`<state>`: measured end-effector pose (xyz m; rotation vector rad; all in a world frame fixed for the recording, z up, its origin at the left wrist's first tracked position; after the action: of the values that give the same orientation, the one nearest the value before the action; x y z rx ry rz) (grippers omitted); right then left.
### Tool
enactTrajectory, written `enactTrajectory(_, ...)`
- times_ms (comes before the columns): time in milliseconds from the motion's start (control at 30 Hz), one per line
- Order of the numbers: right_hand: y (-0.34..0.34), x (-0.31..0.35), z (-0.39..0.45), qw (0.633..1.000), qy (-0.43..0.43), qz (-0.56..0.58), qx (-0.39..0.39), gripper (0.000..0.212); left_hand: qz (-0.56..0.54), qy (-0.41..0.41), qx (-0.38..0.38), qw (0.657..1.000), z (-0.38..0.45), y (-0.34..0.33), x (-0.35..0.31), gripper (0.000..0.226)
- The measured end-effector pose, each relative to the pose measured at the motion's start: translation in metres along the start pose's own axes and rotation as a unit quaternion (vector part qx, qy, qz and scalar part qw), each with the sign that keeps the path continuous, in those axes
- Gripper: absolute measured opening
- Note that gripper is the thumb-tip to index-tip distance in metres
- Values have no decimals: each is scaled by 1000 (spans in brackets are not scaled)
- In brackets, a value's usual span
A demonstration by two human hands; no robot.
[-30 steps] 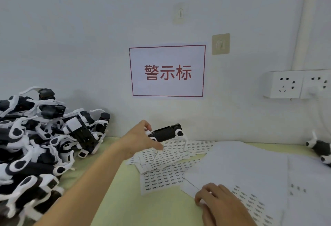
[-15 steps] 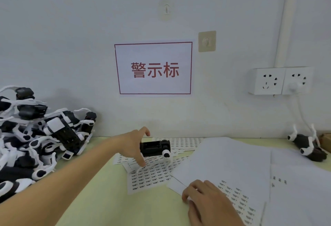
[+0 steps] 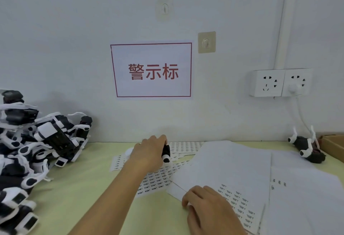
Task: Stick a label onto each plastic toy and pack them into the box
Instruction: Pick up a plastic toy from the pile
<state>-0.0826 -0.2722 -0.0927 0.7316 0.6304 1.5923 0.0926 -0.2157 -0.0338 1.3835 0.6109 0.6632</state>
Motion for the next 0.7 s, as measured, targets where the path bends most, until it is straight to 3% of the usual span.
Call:
enactTrajectory(100,1,0,1,1000,0,-2,1,16,-68,22,-66,995,-7,2,17,44)
enactTrajectory(233,1,1,1,1000,-3,-3,11,16,-84,39,-87,992,-17,0,38,46)
enactTrajectory(367,1,0,1,1000,-7,2,12,18,-120,22,-66,990,-20,-2,42,47)
enactTrajectory(500,1,2,1,1000,-13,11,19,19,-108,-25,-28,993,-25,10,28,65)
enactTrajectory(633,2,2,1,998,-36,33,34,21,-251,-110,-129,953,-29,30,-9,46)
enactTrajectory(700,2,0,0,996,-51,56,36,22,-314,-139,-97,934,-29,14,-35,37)
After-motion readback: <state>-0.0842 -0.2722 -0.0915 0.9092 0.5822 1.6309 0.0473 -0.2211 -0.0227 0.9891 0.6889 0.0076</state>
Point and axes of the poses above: each hand's wrist, its own z-axis towards the middle knuckle, its own y-axis out of the back of the hand, x = y × z, the point moved 6 cm from there along z, towards the middle knuckle, and after that the axes turned 1 degree about z, right-handed, at the moved point
